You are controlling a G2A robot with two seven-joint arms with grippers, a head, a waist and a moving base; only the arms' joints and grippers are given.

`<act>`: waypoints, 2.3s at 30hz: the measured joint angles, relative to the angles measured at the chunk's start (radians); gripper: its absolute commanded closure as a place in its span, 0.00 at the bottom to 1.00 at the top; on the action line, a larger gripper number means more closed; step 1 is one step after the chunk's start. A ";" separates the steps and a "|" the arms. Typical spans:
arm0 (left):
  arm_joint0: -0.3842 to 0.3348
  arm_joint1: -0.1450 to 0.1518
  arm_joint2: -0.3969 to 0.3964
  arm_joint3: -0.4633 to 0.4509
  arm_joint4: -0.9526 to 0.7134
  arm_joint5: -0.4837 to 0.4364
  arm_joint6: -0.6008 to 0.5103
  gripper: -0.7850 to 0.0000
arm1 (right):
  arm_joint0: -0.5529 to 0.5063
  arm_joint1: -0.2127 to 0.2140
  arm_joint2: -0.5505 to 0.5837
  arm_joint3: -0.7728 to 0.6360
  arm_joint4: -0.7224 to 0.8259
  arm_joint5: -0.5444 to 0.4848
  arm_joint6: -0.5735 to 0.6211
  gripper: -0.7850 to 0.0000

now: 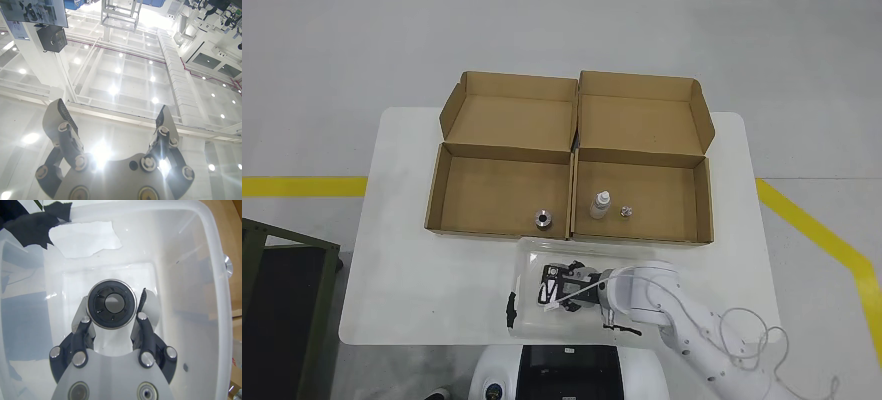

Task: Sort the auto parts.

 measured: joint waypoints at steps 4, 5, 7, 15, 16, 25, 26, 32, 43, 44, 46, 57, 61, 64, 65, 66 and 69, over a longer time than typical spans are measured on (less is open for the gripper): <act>0.000 0.000 0.000 0.000 0.000 0.000 0.000 0.00 | -0.002 0.000 -0.005 -0.003 -0.002 0.005 -0.010 0.83; 0.000 0.000 0.000 0.000 0.000 0.000 0.000 0.00 | -0.003 0.001 -0.005 -0.005 -0.003 0.005 -0.013 0.91; 0.000 0.000 0.000 0.000 0.000 0.000 0.000 0.00 | -0.006 0.002 -0.002 -0.009 -0.004 0.006 -0.022 1.00; 0.000 0.000 0.000 0.000 0.000 0.000 0.000 0.00 | -0.029 0.009 0.027 -0.023 0.053 0.006 -0.065 1.00; 0.000 0.000 0.000 0.000 0.000 0.000 0.000 0.00 | -0.033 0.011 0.035 -0.024 0.067 0.005 -0.072 1.00; 0.000 0.000 0.000 0.000 0.000 0.000 0.000 0.00 | -0.071 0.027 0.100 -0.034 0.152 -0.014 -0.134 1.00; 0.000 0.000 0.000 0.000 0.000 0.000 0.000 0.00 | -0.076 0.028 0.107 -0.035 0.162 -0.017 -0.142 1.00; 0.000 0.000 0.000 0.000 0.000 0.000 0.000 0.00 | -0.106 0.041 0.154 -0.066 0.210 -0.037 -0.180 1.00; 0.000 0.000 0.000 0.000 0.000 0.000 0.000 0.00 | -0.149 0.056 0.209 -0.143 0.349 -0.059 -0.233 1.00; 0.000 0.000 0.000 0.000 0.000 0.000 0.000 0.00 | -0.150 0.057 0.214 -0.146 0.359 -0.061 -0.235 1.00; 0.000 0.000 0.000 0.000 0.000 0.000 0.000 0.00 | -0.153 0.059 0.225 -0.143 0.393 -0.063 -0.254 1.00; 0.000 0.000 0.000 0.000 0.000 0.000 0.000 0.00 | -0.187 0.068 0.291 -0.163 0.544 -0.094 -0.378 1.00; 0.000 0.000 0.000 0.000 0.000 0.000 0.000 0.00 | -0.211 0.074 0.328 -0.215 0.577 -0.089 -0.412 1.00; 0.000 0.000 0.000 0.000 0.000 0.000 0.000 0.00 | -0.225 0.077 0.356 -0.251 0.596 -0.084 -0.442 1.00; 0.000 0.000 0.000 0.000 0.000 0.000 0.000 0.00 | -0.229 0.078 0.366 -0.262 0.598 -0.083 -0.452 1.00; 0.000 0.000 0.000 0.000 0.000 0.000 0.000 0.00 | -0.233 0.078 0.376 -0.271 0.600 -0.081 -0.465 1.00; 0.000 0.000 0.000 0.000 0.000 0.000 0.000 0.00 | -0.250 0.080 0.407 -0.293 0.604 -0.071 -0.506 1.00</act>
